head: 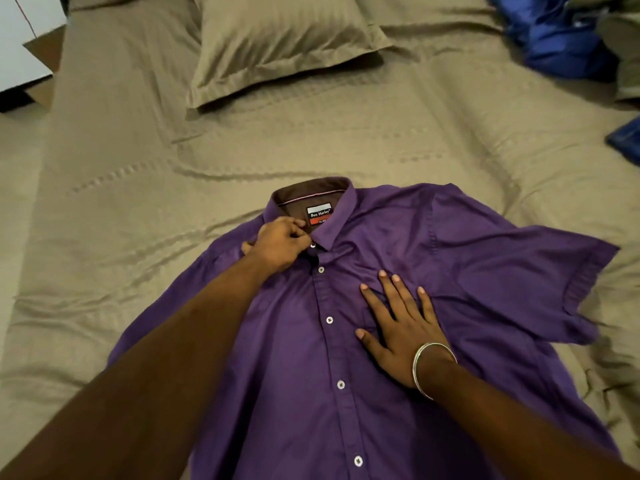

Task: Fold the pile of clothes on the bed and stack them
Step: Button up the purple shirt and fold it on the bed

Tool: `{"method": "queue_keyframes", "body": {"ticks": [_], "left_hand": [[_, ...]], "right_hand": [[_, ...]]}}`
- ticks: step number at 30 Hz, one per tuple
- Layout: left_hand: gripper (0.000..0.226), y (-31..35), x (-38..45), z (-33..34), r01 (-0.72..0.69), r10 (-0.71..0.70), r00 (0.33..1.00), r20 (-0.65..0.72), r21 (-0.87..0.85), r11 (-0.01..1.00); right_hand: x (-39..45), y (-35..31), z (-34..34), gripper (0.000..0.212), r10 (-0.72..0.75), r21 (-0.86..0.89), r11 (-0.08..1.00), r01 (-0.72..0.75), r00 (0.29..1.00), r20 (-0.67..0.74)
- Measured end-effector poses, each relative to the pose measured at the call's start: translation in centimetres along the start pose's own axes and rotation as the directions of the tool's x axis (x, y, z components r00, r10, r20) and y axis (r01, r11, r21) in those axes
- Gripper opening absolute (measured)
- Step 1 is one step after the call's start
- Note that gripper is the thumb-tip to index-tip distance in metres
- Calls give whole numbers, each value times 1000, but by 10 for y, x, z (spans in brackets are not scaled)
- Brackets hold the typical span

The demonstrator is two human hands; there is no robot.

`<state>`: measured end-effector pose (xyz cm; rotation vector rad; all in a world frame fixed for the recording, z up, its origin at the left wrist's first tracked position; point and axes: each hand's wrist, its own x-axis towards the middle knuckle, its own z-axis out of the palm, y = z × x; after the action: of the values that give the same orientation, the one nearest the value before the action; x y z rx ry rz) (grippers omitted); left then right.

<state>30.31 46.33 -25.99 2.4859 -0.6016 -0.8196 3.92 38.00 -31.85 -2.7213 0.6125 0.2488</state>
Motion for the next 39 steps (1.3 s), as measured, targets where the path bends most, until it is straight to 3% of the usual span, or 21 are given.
{"method": "queue_keyframes", "body": {"ticks": [2,4,6,8,10,12,14,16,18,19,21,23,25,27,31,34,36,39], "left_hand": [[14,6,0,2,24,-19,999,-40,124,992],[21,14,-7,4,64,-5,973,-232,249,966],[32,21,-29,14,54,43,898,-437,207,977],[35,23,-65,36,-33,97,854,-512,133,991],[37,20,-114,66,-114,149,863,-483,102,988],[41,11,-164,95,-138,171,875,-452,106,985],[47,-1,-216,122,-119,169,905,-391,149,982],[55,-17,-260,145,-73,128,959,-252,217,973],[57,-28,-302,168,-65,94,992,-81,299,952],[56,-35,-315,178,-69,77,997,-11,312,948],[56,-40,-329,189,-42,28,998,48,321,946],[56,-41,-331,188,-26,1,997,75,332,943],[56,-43,-332,184,-37,11,997,78,350,936],[57,-44,-334,185,-41,13,997,80,357,933],[60,-40,-337,186,3,-29,997,68,357,934],[64,-31,-340,186,37,-64,995,76,319,947],[68,-23,-342,187,54,-83,993,85,302,952],[84,-11,-344,186,77,-109,990,86,312,947]], "right_hand": [[1,1,4,73,-3,1,1000,3,1000,6],[5,3,6,74,-7,-4,1000,7,1000,18],[6,5,5,74,-7,-7,1000,7,998,62],[5,4,-2,74,-38,26,999,36,995,89],[-6,2,-16,71,-40,175,984,29,997,59],[-30,1,-30,59,81,390,921,-18,986,-146],[-74,12,-38,50,289,408,903,-135,893,-344],[-120,26,-40,61,498,316,862,-397,780,-379],[-169,43,-37,79,681,221,731,-645,674,-286],[-186,51,-35,83,730,210,683,-699,645,-226],[-210,62,-31,76,715,225,696,-682,687,-128],[-221,66,-33,66,667,356,726,-588,728,-158],[-220,66,-37,62,720,529,636,-562,679,-143],[-219,73,-38,57,770,571,541,-618,636,-41],[-233,86,-64,54,719,439,603,-666,692,62],[-250,100,-89,39,702,550,555,-623,706,92],[-260,118,-95,30,700,548,474,-689,673,240],[-275,137,-84,19,540,292,605,-741,652,533]]}}
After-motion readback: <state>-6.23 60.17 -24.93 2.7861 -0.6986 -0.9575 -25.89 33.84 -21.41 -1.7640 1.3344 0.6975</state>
